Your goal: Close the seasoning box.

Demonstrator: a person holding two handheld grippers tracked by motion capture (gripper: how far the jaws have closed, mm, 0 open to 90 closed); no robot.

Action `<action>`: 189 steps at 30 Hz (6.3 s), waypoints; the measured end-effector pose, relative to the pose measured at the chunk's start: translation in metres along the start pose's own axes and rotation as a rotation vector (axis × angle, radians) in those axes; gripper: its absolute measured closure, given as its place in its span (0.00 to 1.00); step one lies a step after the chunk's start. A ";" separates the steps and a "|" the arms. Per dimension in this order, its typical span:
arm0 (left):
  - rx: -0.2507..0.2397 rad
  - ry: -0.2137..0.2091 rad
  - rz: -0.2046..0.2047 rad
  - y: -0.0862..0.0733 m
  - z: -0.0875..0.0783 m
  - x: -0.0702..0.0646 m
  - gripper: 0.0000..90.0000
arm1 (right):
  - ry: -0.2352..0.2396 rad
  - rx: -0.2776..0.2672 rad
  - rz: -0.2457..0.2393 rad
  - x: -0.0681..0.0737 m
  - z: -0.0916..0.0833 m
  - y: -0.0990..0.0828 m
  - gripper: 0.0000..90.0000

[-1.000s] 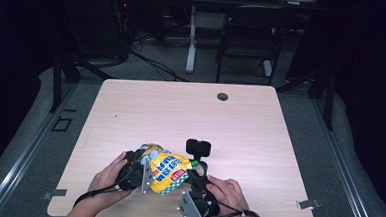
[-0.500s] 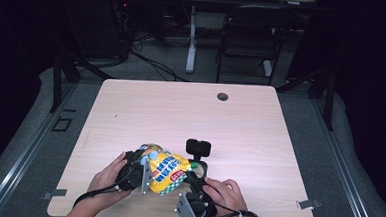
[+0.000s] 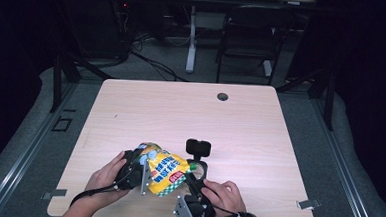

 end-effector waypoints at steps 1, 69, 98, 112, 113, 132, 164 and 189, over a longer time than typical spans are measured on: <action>0.005 0.003 0.009 0.000 0.000 0.001 0.46 | -0.001 -0.001 -0.001 0.001 0.000 0.000 1.00; 0.127 0.106 0.262 0.003 -0.013 0.021 0.46 | -0.018 -0.020 0.008 0.016 0.010 -0.013 1.00; 0.163 0.085 0.326 0.006 -0.011 0.024 0.46 | -0.005 -0.022 0.077 0.019 0.015 -0.020 1.00; 0.181 0.090 0.342 0.008 -0.013 0.026 0.46 | -0.002 -0.018 0.078 0.020 0.016 -0.021 1.00; 0.182 0.091 0.341 0.009 -0.013 0.026 0.46 | -0.004 -0.017 0.076 0.020 0.015 -0.021 1.00; 0.204 0.092 0.368 0.013 -0.016 0.031 0.46 | -0.005 -0.028 0.081 0.020 0.013 -0.020 1.00; 0.241 0.097 0.435 0.019 -0.022 0.040 0.49 | -0.011 -0.020 0.089 0.020 0.012 -0.021 1.00; 0.266 0.100 0.472 0.022 -0.026 0.043 0.50 | -0.006 -0.026 0.102 0.023 0.014 -0.021 1.00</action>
Point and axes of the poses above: each handheld gripper's, and its own axes: z roughly forward along the jaws, y roughly out of its top, x roughly to its left, the point moved 6 cm from there along z, roughly forward along the jaws, and after that the axes turned 12 degrees about z, right-handed, at the moved point
